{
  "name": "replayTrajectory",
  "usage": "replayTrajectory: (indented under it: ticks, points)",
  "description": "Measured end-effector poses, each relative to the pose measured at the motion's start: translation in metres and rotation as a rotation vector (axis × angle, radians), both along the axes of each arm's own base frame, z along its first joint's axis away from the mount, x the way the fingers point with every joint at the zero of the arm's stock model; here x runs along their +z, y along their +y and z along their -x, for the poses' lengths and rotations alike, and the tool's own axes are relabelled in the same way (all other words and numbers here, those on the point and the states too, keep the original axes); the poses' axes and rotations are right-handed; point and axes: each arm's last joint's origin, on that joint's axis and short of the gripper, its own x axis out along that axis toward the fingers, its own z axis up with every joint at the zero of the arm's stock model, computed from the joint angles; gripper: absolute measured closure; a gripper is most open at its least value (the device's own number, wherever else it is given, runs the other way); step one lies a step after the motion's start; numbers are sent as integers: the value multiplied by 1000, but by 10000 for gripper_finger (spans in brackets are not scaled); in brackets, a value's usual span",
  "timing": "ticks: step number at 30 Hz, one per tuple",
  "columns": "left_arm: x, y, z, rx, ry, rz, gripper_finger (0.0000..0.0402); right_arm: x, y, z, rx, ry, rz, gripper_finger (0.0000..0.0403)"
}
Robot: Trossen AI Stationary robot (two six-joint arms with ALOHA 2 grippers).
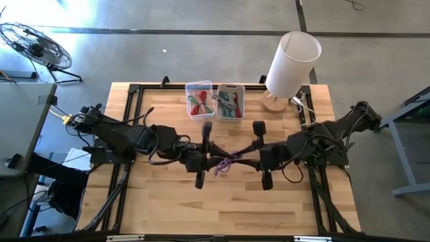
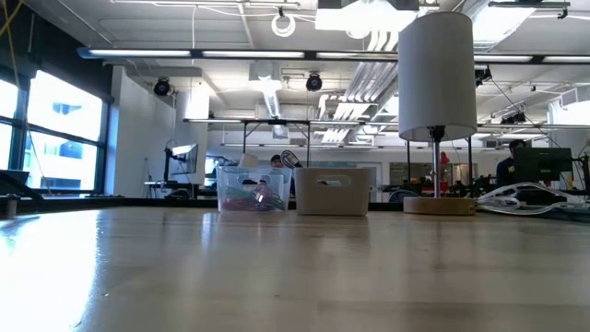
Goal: Pick & Place USB Port
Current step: Put the purple cable into the transparent bin
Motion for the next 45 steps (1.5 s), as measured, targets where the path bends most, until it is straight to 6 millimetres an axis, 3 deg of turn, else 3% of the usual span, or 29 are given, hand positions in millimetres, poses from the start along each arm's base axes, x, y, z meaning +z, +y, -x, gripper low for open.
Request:
replayTrajectory:
  ticks: [7,14,19,25,33,40,45]
  points:
    - [-2,1,0,40,22,-24,382,0,-1,1,-103,-6,14,257]
    - [0,7,9,106,67,-48,382,-2,-1,11,-315,5,90,191]
    - [6,14,26,166,112,-90,382,0,-3,27,-431,14,152,170]
    - [-1,29,51,334,304,-219,382,3,-9,50,-449,40,51,170]
    - [-22,73,63,500,596,-298,382,-7,-19,64,-519,133,-47,170]
    - [-39,121,62,496,803,-271,382,-9,-19,65,-529,145,-78,175]
    - [-44,147,65,425,893,-368,382,-10,-20,65,-534,143,-93,174]
